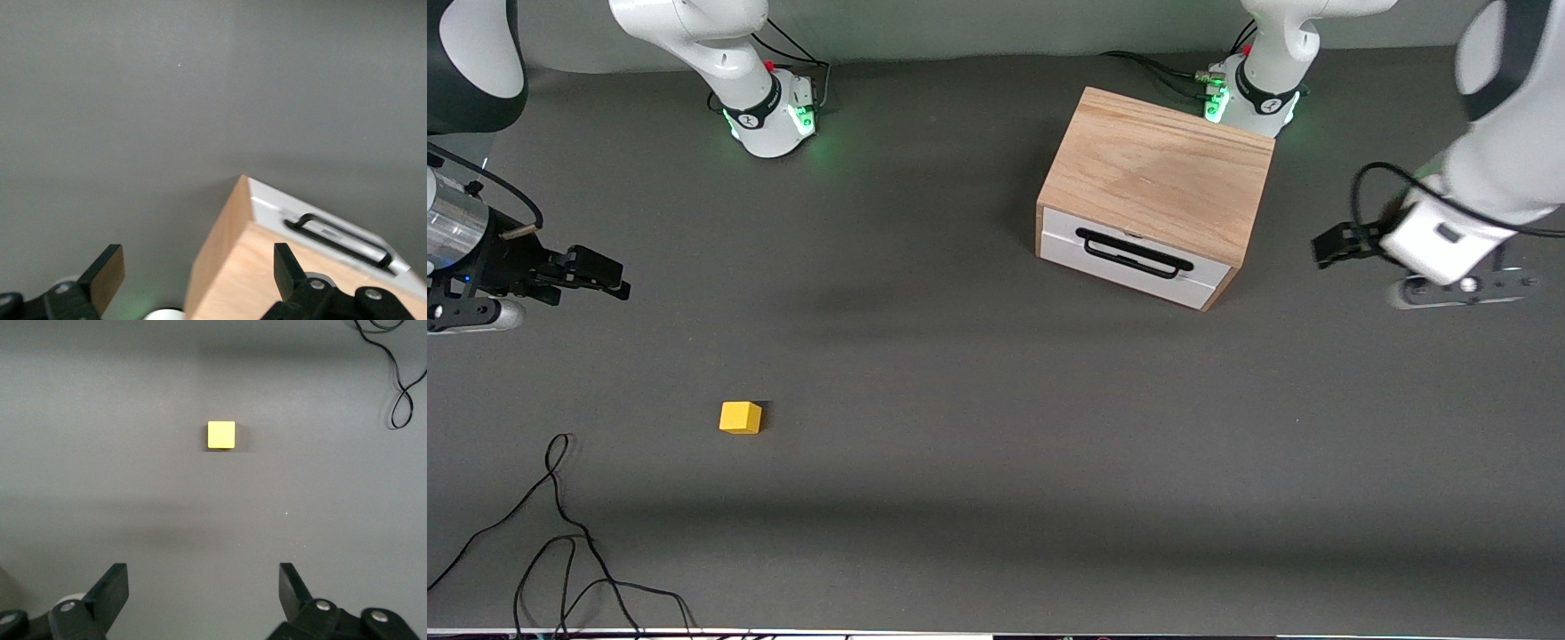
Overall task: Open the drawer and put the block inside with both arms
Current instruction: 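Move the left gripper to the drawer handle while the right gripper approaches the cube, then hook the drawer handle with the left gripper while the right gripper lowers to the cube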
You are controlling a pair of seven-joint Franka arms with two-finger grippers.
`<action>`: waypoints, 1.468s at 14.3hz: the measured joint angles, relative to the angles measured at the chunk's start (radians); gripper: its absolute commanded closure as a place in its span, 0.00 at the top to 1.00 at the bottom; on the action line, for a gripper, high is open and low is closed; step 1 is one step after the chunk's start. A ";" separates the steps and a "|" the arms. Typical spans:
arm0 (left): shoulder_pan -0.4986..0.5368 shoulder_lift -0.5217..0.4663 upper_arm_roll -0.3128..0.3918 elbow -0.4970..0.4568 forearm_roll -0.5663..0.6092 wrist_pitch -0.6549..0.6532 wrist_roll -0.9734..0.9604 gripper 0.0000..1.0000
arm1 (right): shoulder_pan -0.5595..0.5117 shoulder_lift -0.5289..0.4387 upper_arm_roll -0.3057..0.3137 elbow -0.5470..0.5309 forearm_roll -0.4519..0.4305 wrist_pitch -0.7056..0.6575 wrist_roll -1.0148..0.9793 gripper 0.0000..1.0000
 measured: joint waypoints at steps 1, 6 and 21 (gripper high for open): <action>-0.025 0.014 -0.014 0.000 0.000 0.018 -0.095 1.00 | -0.002 0.006 -0.001 0.000 0.000 0.000 -0.003 1.00; -0.206 0.126 -0.030 0.038 0.007 0.103 -0.688 1.00 | -0.007 0.044 -0.006 0.000 0.000 0.041 -0.008 1.00; -0.365 0.422 -0.022 0.165 0.008 0.035 -1.359 1.00 | -0.007 0.226 -0.009 -0.067 0.000 0.334 -0.012 1.00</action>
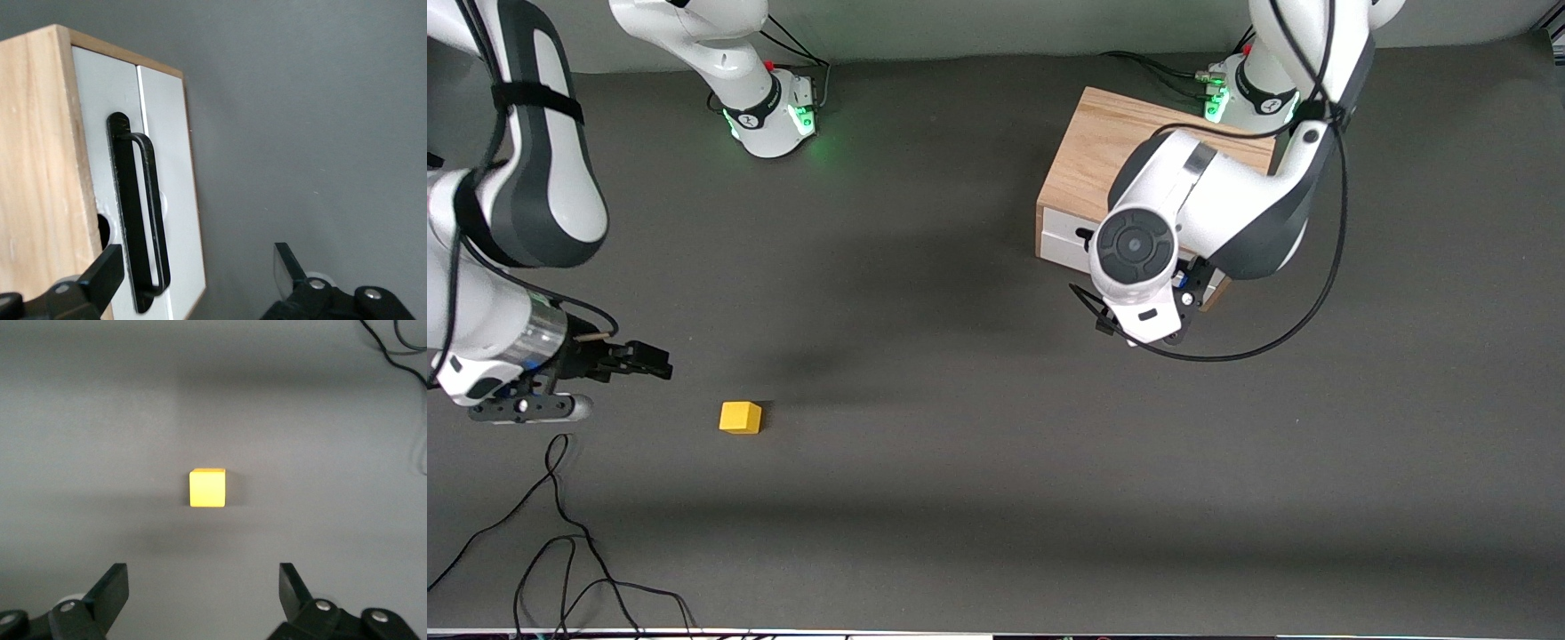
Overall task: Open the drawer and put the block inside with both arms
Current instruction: 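Hook the drawer handle with the left gripper while the right gripper lowers to the cube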
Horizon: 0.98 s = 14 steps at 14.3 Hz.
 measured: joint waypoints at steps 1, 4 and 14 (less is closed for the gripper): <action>0.000 0.008 0.000 -0.021 0.000 0.014 0.000 1.00 | 0.000 0.027 0.000 -0.003 0.000 0.032 -0.001 1.00; 0.000 0.020 0.000 -0.078 0.000 0.063 0.000 1.00 | 0.001 0.127 0.000 -0.005 0.000 0.139 -0.002 1.00; -0.008 0.050 -0.003 -0.159 0.001 0.094 -0.022 1.00 | 0.018 0.294 0.005 -0.009 -0.001 0.304 -0.002 1.00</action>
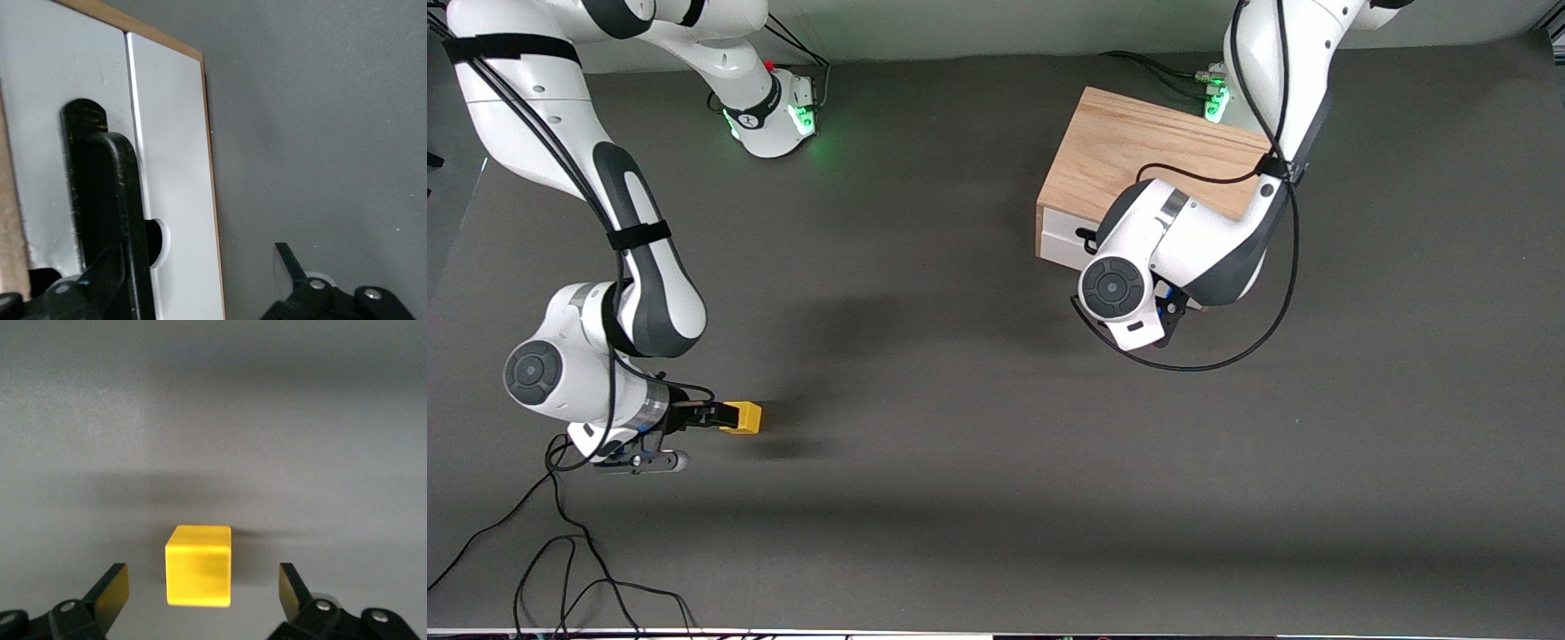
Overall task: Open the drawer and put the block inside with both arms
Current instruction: 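Hook the drawer handle with the left gripper while the right gripper lowers to the cube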
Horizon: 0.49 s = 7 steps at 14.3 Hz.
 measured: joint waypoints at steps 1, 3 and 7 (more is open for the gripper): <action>-0.005 0.005 0.000 -0.004 0.000 0.001 -0.004 1.00 | 0.003 0.009 0.000 -0.008 0.000 0.020 0.000 1.00; -0.012 0.011 0.000 -0.004 0.000 0.001 -0.010 1.00 | 0.005 0.019 0.000 -0.023 0.000 0.040 0.000 1.00; -0.012 0.013 0.001 -0.004 0.002 0.008 -0.012 1.00 | 0.005 0.024 0.000 -0.058 0.000 0.085 0.000 1.00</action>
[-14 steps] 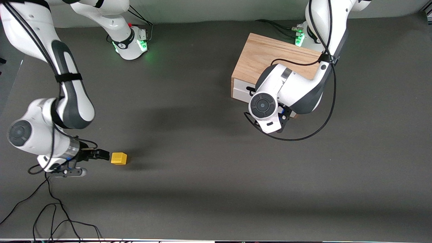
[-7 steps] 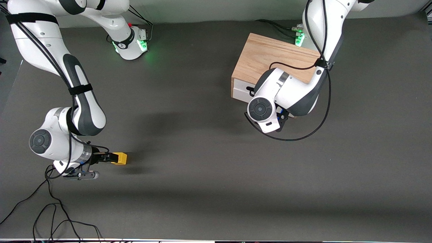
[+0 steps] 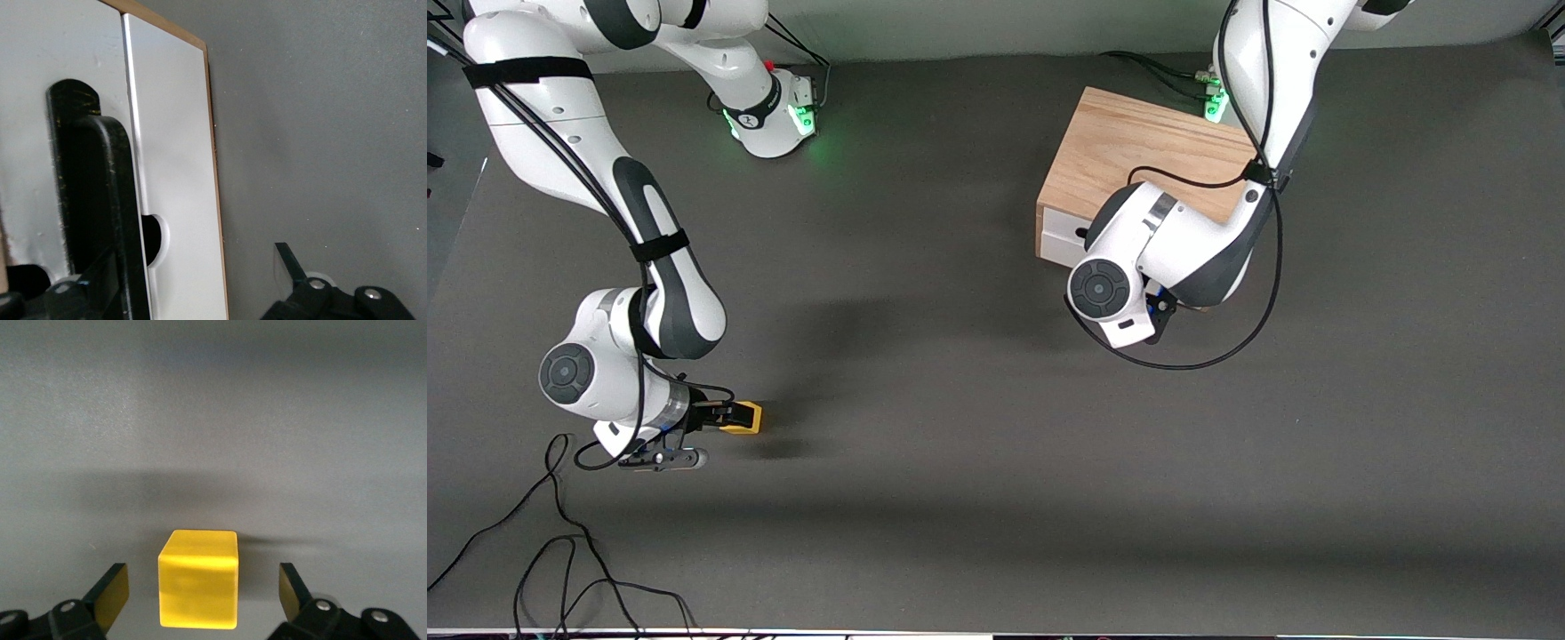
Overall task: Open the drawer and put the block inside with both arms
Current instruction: 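Hook the drawer handle with the left gripper while the right gripper lowers to the cube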
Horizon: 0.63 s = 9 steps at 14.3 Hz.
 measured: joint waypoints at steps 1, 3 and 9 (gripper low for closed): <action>0.001 0.000 0.001 0.000 0.000 0.004 0.000 1.00 | 0.000 0.000 0.000 -0.011 0.000 0.013 0.000 1.00; 0.002 0.000 0.005 0.000 0.002 0.005 0.000 1.00 | 0.000 0.000 0.000 -0.025 0.000 0.025 0.000 1.00; 0.002 -0.001 0.007 0.004 0.014 0.047 0.000 1.00 | 0.000 0.001 0.000 -0.036 0.000 0.031 0.000 1.00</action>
